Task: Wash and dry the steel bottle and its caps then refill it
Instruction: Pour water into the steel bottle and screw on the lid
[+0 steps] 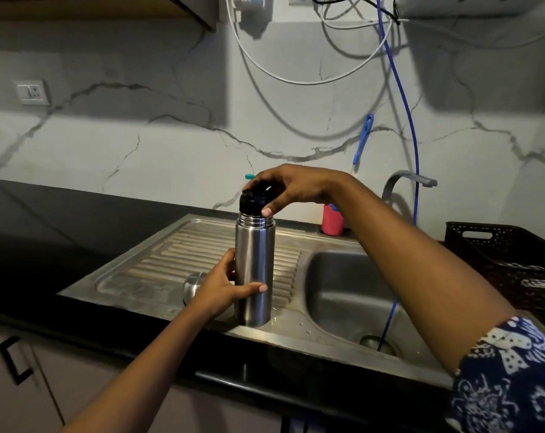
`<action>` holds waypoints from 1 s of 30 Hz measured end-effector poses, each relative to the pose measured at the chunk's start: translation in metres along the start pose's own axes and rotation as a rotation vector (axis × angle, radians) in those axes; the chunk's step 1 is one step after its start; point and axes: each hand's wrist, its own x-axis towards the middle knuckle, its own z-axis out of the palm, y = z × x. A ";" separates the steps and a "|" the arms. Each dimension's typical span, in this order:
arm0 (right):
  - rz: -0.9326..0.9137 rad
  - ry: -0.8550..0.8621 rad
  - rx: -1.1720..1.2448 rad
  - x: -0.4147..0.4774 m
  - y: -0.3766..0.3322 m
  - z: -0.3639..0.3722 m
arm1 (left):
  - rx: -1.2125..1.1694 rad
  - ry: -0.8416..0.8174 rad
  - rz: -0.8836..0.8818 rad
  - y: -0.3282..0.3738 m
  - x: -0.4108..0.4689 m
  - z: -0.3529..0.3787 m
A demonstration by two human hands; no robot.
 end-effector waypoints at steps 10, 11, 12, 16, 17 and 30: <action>0.130 0.449 -0.299 -0.005 -0.014 0.032 | 0.063 0.054 0.039 -0.001 -0.004 0.005; 0.129 0.464 -0.320 -0.005 -0.015 0.034 | 0.070 0.059 0.040 -0.001 -0.004 0.005; 0.119 0.459 -0.327 -0.005 -0.015 0.034 | 0.070 0.060 0.044 -0.001 -0.003 0.005; 0.065 0.263 -0.269 -0.007 -0.013 0.014 | 0.055 0.023 0.057 0.001 0.000 0.002; 0.048 0.199 -0.239 -0.006 -0.010 0.008 | 0.055 0.022 0.057 0.002 0.000 0.002; -0.070 -0.215 -0.094 0.014 0.004 -0.019 | 0.016 0.015 0.042 -0.006 0.007 -0.001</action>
